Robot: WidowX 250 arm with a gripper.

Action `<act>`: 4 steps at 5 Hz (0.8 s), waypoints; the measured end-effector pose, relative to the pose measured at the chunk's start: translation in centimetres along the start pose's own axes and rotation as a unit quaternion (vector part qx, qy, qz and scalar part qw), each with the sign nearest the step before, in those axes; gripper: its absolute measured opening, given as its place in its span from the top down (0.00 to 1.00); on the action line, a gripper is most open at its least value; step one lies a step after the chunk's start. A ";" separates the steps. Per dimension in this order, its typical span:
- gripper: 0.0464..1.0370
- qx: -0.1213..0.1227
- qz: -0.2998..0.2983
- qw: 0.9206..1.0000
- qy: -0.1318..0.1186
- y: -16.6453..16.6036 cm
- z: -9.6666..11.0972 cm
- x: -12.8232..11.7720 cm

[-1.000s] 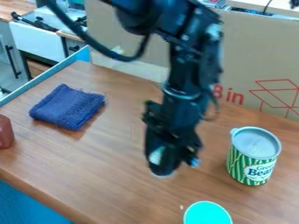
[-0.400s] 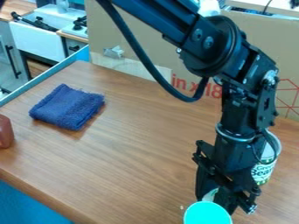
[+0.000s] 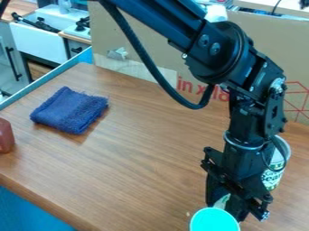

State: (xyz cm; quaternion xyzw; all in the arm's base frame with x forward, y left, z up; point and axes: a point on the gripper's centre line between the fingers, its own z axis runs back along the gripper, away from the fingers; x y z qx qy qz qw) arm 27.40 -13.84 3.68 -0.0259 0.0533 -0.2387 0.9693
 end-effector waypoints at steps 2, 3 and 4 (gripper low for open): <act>0.03 0.012 0.031 0.999 -0.032 0.1 2.3 -1.1; 0.03 -0.010 0.035 0.998 -0.052 0.2 4.5 -1.6; 0.04 -0.046 0.063 0.992 -0.103 2.5 7.7 -3.1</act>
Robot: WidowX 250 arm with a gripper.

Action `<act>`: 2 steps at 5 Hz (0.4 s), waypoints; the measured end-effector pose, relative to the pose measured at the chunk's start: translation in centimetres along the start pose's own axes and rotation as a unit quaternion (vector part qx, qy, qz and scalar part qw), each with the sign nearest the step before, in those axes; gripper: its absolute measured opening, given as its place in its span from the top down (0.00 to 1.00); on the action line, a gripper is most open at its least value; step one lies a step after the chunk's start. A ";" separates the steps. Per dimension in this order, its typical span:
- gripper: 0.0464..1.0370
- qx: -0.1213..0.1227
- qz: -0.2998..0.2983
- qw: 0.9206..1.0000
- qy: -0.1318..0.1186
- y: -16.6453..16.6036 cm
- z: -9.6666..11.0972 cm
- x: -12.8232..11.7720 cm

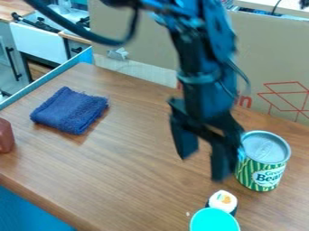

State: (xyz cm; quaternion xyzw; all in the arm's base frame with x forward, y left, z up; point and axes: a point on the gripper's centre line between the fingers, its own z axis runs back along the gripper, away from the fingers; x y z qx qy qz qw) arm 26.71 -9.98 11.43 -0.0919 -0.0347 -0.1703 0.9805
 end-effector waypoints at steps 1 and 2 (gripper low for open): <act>0.04 0.038 0.048 0.998 -0.003 3.9 1.8 -1.0; 0.04 0.088 0.091 0.992 0.024 8.5 2.3 -2.7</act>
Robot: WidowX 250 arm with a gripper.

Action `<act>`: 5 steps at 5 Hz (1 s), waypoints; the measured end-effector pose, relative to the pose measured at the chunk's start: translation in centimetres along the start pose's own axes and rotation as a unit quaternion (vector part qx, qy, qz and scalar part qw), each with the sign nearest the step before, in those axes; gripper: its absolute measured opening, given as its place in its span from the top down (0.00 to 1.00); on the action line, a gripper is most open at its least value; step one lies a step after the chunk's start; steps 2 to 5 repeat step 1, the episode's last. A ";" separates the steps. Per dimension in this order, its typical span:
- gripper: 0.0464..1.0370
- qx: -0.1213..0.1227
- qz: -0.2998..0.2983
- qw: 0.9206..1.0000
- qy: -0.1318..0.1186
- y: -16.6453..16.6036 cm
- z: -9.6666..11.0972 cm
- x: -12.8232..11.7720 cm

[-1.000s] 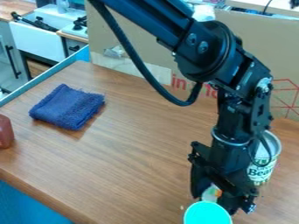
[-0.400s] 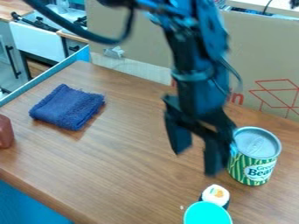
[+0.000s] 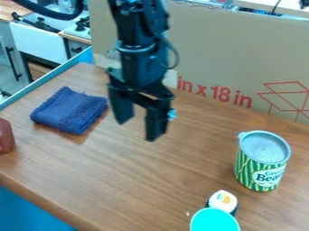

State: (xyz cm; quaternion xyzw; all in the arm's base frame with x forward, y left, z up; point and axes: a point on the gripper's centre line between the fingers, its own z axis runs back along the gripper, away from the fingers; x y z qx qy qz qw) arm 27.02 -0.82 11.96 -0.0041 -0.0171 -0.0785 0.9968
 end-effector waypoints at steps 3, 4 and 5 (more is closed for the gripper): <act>0.04 0.009 0.014 0.999 0.028 2.7 -1.2 -0.6; 0.04 0.009 0.014 0.999 0.028 2.7 -1.2 -0.6; 0.04 0.009 0.014 0.999 0.028 2.7 -1.2 -0.6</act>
